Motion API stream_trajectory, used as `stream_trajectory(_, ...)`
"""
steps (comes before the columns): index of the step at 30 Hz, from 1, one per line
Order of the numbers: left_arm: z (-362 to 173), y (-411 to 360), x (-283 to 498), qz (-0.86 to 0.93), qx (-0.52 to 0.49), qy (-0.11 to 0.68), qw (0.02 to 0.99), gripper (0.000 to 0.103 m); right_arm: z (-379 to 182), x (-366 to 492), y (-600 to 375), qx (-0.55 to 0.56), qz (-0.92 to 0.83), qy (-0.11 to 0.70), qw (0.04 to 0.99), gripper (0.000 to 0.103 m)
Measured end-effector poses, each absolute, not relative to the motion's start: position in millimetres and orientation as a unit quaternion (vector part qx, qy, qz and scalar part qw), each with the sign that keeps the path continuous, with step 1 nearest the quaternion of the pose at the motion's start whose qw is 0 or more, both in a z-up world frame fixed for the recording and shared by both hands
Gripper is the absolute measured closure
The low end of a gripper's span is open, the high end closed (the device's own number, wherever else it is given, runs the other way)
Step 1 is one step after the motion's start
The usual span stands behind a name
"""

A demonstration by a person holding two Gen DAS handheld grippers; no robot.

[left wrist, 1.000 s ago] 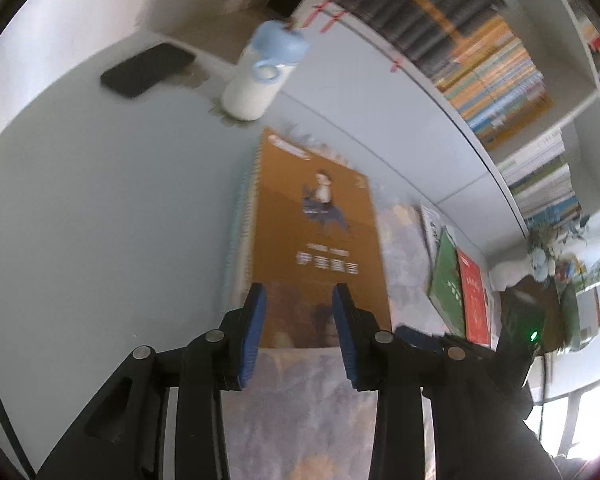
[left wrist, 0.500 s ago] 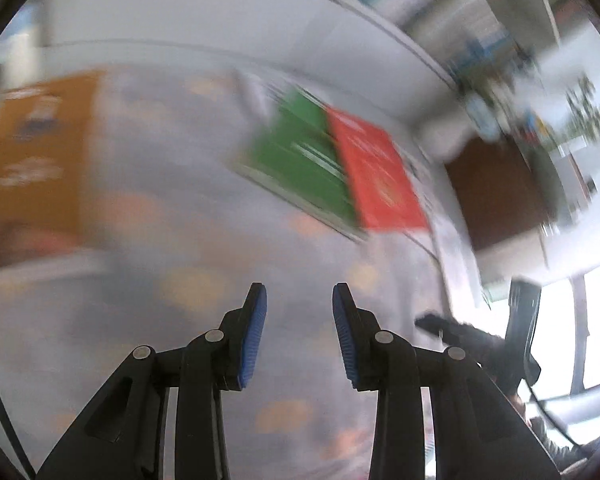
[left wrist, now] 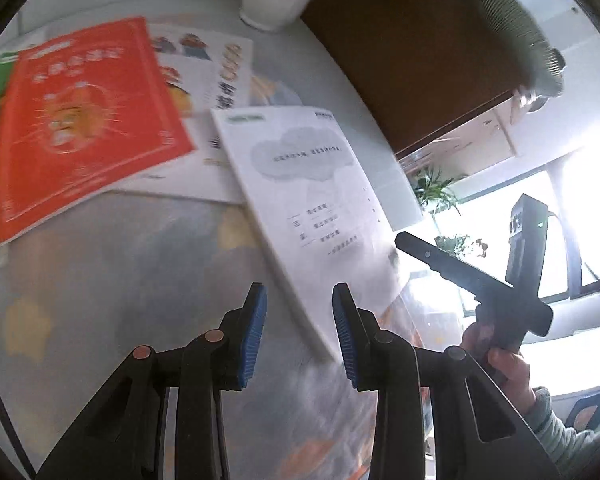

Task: Organize books

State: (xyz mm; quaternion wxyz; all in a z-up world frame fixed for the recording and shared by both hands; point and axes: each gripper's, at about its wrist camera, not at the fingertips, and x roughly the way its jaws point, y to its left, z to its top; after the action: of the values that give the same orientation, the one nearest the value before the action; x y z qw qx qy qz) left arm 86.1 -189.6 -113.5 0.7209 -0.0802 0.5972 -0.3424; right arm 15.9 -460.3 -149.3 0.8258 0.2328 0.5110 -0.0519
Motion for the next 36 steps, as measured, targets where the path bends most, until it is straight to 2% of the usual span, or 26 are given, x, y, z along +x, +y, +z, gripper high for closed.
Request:
stream_trajectory(7, -136, -205, 94, -0.326, -0.099, 0.622, 0.705, 0.072, -168, 38, -466, 0.248, -0.028, 0.519, 0.817, 0.047)
stream_trajectory(15, -145, -206, 86, -0.332, -0.071, 0.631, 0.697, 0.071, -169, 36, -456, 0.229, 0.014, 0.538, 0.811, 0.046)
stream_trajectory(22, -134, -168, 46, -0.353, -0.019, 0.634, 0.687, 0.071, -155, 11, -410, 0.167, 0.057, 0.558, 0.811, 0.046)
stream_trajectory(29, -139, -119, 30, -0.31, -0.065, 0.647, 0.693, 0.071, -156, -6, -360, 0.131, 0.126, 0.574, 0.799, 0.046)
stream_trajectory(36, -142, -127, 31, -0.283, -0.071, 0.634, 0.716, 0.071, -165, 15, -375, 0.189, 0.123, 0.55, 0.804, 0.047)
